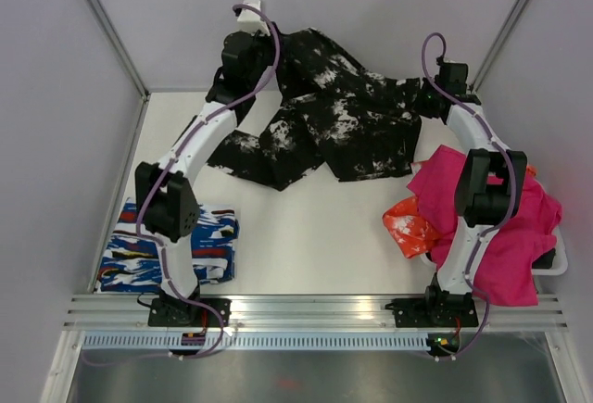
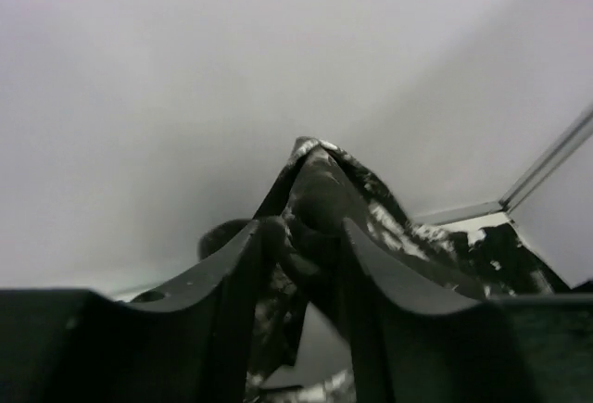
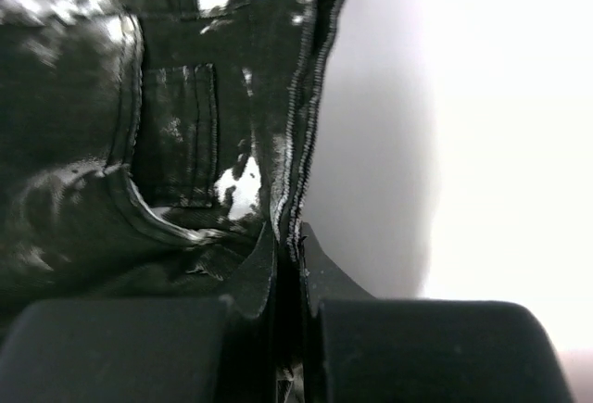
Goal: Fold and stack the trousers
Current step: Flatten the trousers out
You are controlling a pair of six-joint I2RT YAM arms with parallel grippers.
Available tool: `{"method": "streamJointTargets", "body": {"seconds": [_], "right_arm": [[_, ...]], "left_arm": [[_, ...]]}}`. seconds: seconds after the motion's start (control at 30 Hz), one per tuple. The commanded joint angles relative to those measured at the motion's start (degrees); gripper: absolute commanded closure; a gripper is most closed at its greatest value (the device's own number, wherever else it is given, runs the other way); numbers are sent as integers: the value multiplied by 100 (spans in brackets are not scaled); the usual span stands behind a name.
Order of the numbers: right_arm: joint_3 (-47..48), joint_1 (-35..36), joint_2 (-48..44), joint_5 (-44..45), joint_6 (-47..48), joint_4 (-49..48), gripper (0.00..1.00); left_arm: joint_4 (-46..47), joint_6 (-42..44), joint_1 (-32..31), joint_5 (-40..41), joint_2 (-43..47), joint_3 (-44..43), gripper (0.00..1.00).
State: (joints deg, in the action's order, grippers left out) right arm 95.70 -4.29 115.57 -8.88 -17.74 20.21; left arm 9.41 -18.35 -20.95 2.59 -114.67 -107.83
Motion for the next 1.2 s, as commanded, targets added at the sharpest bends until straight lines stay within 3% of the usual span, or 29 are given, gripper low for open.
{"method": "streamJointTargets", "body": {"seconds": [0.0,0.07,0.17,0.23,0.4,0.53,0.6,0.73,0.9,1.17], "right_arm": [[-8,-405,-26,783,104,54,100],[19,-405,62,757,25,27,100],[98,-405,141,818,51,115,100],[211,-414,176,1036,191,281,100],[440,-449,273,1424,446,642,100],[458,-607,343,1748,307,844,100],[458,-747,361,2031,157,906,100],[414,-1257,335,1952,-177,889,100],[458,-1372,334,2477,7,783,100],[915,-1495,616,2541,-54,1082,100]], "left_arm": [[-193,2792,-321,444,498,437,52],[-290,2470,-549,514,656,823,31],[-510,1486,-542,488,858,1245,18],[-764,1054,-481,636,998,1474,1],[-1581,-971,344,454,1167,1651,0],[-1468,-1548,1039,-30,632,1285,0],[-1512,-1601,1049,-39,0,819,0],[-2074,-2066,1032,-389,-1353,-927,5],[-1934,-2629,935,-690,-2505,-1617,14],[-1924,-2332,592,-356,-3578,-2671,21]]}}
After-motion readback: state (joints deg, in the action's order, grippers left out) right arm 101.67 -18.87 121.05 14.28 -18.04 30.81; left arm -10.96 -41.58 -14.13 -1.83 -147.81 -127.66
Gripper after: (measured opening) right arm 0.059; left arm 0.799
